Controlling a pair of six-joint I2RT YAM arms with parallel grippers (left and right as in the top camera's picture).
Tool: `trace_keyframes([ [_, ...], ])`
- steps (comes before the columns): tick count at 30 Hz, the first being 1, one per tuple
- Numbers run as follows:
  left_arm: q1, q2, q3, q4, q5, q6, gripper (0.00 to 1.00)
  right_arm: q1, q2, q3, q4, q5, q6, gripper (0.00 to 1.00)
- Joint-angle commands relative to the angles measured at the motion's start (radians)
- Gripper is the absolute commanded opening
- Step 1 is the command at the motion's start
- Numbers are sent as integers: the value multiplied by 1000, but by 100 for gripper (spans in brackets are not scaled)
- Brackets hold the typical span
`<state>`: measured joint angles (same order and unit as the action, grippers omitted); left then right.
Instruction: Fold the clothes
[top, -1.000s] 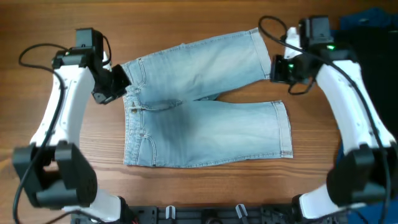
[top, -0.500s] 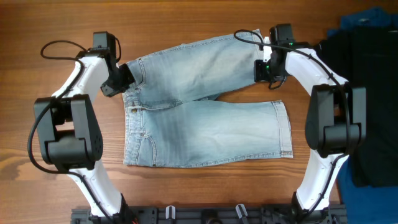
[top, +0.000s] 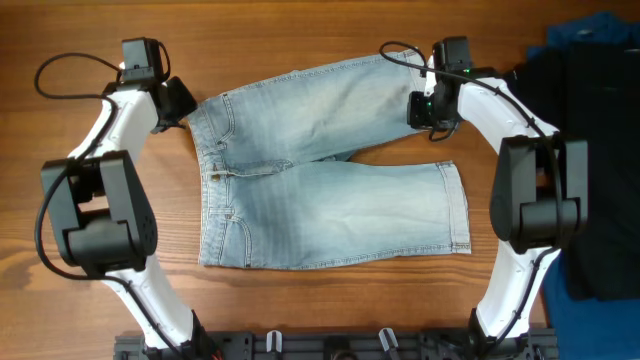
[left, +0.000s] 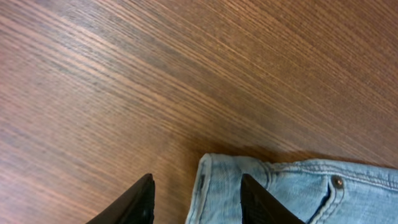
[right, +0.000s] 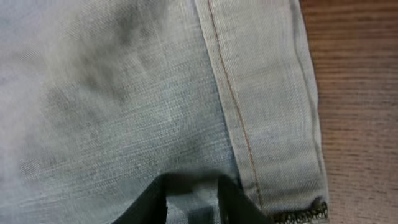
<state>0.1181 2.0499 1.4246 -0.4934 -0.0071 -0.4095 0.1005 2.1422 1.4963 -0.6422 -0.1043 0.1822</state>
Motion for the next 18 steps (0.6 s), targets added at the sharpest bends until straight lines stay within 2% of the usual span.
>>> trace_keyframes([
  [1, -1, 88, 16, 24, 35, -18, 43, -9, 33, -28, 45, 60, 0, 29],
  [4, -1, 103, 16, 37, 128, -19, 39, -9, 10, 41, 20, 60, -35, 39],
  [6, -1, 104, 16, 38, 130, -19, 38, -9, -24, 74, -3, 60, -38, 39],
  [7, -2, 104, 16, 39, 130, -27, 33, -9, -53, 82, -14, 61, -45, 39],
  [8, -2, 104, 16, 45, 130, -53, 23, -9, -90, 82, -33, 61, -45, 38],
  [10, -2, 105, 16, 74, 130, -71, 14, -9, -138, 82, -73, 61, -45, 38],
  [13, -2, 105, 16, 135, 130, -71, 12, -11, -174, 82, -173, 65, -45, 37],
  [18, -2, 124, 16, 244, 130, -71, 9, -45, -175, 82, -390, 65, 5, 44],
])
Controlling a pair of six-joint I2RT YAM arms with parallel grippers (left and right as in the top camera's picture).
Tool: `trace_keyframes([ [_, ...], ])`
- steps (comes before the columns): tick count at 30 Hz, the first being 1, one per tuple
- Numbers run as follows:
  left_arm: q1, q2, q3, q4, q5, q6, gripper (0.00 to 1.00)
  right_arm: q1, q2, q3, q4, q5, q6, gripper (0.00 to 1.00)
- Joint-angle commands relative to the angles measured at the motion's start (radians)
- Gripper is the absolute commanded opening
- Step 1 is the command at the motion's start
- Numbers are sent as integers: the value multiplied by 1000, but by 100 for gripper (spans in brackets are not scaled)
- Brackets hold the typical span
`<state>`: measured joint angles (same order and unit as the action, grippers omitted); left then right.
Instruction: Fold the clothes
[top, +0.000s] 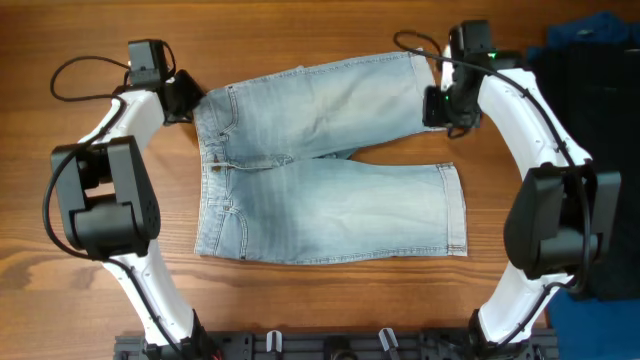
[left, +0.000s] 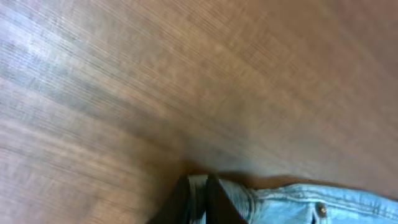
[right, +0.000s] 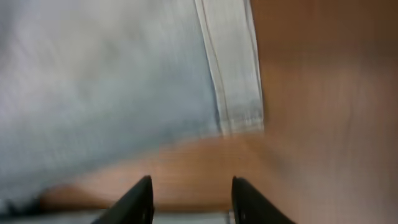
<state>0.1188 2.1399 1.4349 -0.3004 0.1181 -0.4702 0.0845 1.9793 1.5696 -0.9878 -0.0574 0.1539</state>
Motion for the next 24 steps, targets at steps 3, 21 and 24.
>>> trace_keyframes([
  [3, -3, 66, 5, 146, 5, -10, 9, -89, -12, -8, -103, 18, 49, 45],
  [21, -2, -262, 52, -93, -25, 100, 55, -186, -6, -256, 12, -195, 55, 34],
  [24, -2, -262, 52, -142, -81, 103, 55, -186, -6, -256, 18, -195, 55, 36],
])
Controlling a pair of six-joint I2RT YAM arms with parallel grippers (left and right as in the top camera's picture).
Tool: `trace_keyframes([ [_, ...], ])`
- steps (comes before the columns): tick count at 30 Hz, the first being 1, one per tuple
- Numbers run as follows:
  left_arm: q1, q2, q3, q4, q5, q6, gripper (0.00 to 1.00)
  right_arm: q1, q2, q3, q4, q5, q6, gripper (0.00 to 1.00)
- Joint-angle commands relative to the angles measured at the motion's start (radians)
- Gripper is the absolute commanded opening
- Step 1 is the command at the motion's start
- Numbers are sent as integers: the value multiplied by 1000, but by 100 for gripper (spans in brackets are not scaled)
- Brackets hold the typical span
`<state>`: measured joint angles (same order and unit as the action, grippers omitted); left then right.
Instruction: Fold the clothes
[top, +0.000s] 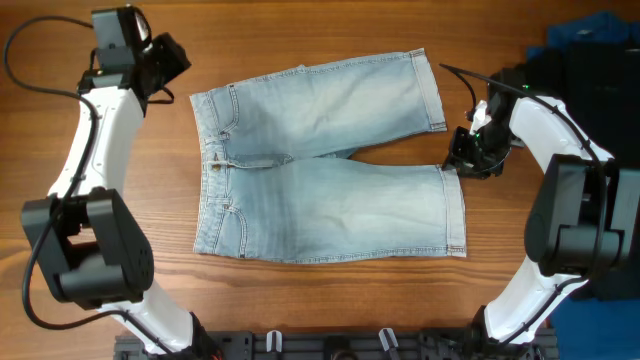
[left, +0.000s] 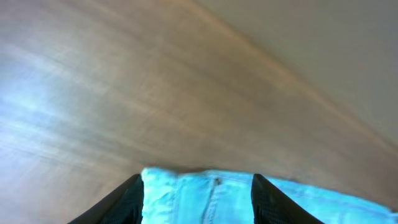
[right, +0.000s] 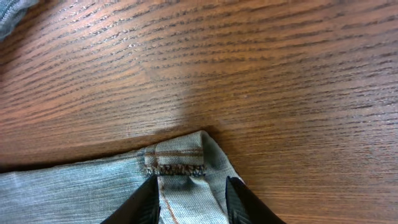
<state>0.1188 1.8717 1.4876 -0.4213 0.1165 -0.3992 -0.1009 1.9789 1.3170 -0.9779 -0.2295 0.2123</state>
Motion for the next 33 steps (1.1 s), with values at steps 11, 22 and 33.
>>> trace_keyframes([
  [11, -2, 6, -1, -74, -85, 52, 45, -5, -9, -56, 107, -34, -4, 4],
  [22, -2, 6, -1, -126, -113, 52, 46, -5, -6, -9, 462, 31, -3, 4],
  [33, 21, -58, -1, -277, 168, -13, 4, 55, -25, 246, 335, -35, -208, 31],
])
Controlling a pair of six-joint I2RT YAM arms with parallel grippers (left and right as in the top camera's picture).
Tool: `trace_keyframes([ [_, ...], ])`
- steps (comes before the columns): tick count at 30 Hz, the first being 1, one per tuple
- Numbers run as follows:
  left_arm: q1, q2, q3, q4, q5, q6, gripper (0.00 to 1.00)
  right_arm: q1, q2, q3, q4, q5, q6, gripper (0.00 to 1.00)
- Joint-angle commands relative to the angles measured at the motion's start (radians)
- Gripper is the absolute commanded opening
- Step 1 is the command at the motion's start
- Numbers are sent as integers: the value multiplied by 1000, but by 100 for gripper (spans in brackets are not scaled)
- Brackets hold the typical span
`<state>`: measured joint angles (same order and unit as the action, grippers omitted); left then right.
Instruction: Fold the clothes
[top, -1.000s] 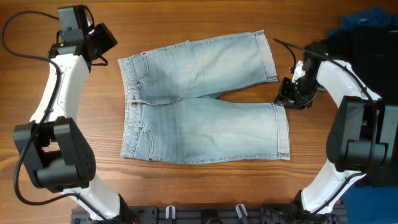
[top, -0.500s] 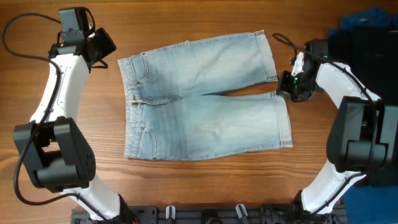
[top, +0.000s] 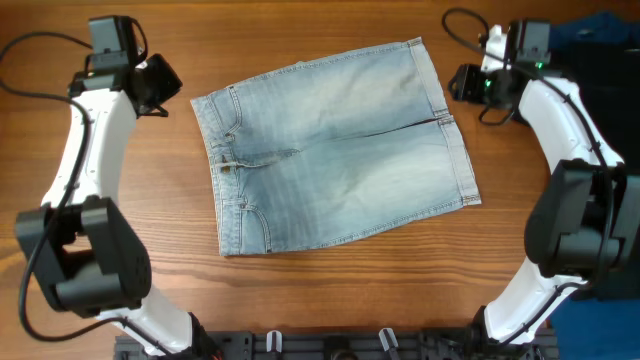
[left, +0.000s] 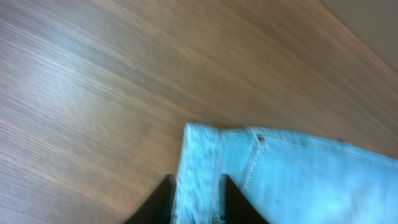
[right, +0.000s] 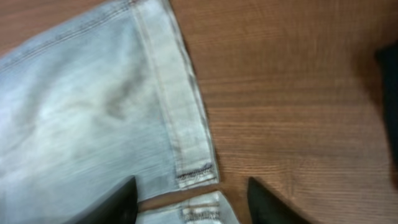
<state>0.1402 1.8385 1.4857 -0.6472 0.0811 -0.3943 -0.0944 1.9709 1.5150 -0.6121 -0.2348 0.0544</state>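
Observation:
Light-blue denim shorts (top: 340, 150) lie flat and slightly tilted on the wooden table (top: 330, 300), waistband to the left, both legs side by side pointing right. My left gripper (top: 165, 85) hovers off the waistband's top-left corner (left: 199, 143). In its wrist view, that corner shows between its parted fingers (left: 166, 190). My right gripper (top: 460, 83) stands wide open beside the leg ends at the top right. Its wrist view shows the upper leg's hem (right: 186, 149) and the lower leg's hem (right: 208, 208), with a thin gap between them.
A pile of dark clothes (top: 600, 130) with a blue garment (top: 590, 30) on top lies at the right edge, close to my right arm. A black rail (top: 330, 345) runs along the front edge. Cables trail behind both wrists.
The lower leg now lies up against the upper leg and the shorts sit tilted. My right gripper went from that leg's hem corner to the top right. My left gripper dropped slightly nearer the waistband.
First the legs were splayed, my left gripper open at the waistband corner and my right over the upper leg's hem. Then the left was shut on the corner and the right was open off the hem. Later the left was open and away, the right at the lower hem. Now the legs lie together.

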Motion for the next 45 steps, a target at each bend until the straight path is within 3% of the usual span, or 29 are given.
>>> trace_keyframes([
  [1, -18, -3, 1, -89, 217, -18, 4, 82, -17, 48, -56, -53, -51, 15],
  [2, -37, 16, 1, -119, 218, -18, 4, 114, -16, 48, -85, -88, -51, 6],
  [3, -58, 38, 1, -145, 217, -17, 4, 146, -16, 48, -117, -135, -55, 4],
  [6, -93, 91, 0, -153, 201, -17, 4, 272, -14, 46, -187, -238, -54, 4],
  [11, -96, 163, 0, -111, 78, -13, 4, 437, -14, 18, -238, -237, -51, 4],
  [19, -98, 284, 0, -49, 79, -10, 4, 560, -10, -142, -66, -211, -24, 4],
  [23, -97, 300, 0, -48, 81, -10, 4, 559, 46, -203, 36, -32, 71, 4],
  [29, -97, 300, 0, -43, 80, -2, 4, 558, 156, -200, 159, 8, 79, 4],
  [32, -97, 300, 0, -36, 73, -2, 4, 543, 114, -163, 146, 8, 79, 4],
  [37, -97, 264, 1, 48, 71, 50, 4, 396, -121, -146, 147, 80, 76, 4],
  [43, -97, 130, 1, 32, 71, 46, 4, 230, -146, -146, 118, 130, 80, 5],
  [44, -97, 110, 1, -1, 61, 46, 9, 193, -146, -146, 108, 153, 79, 11],
  [45, -91, 98, 1, -34, 30, 36, 23, 159, -146, -146, 95, 178, 79, 15],
])
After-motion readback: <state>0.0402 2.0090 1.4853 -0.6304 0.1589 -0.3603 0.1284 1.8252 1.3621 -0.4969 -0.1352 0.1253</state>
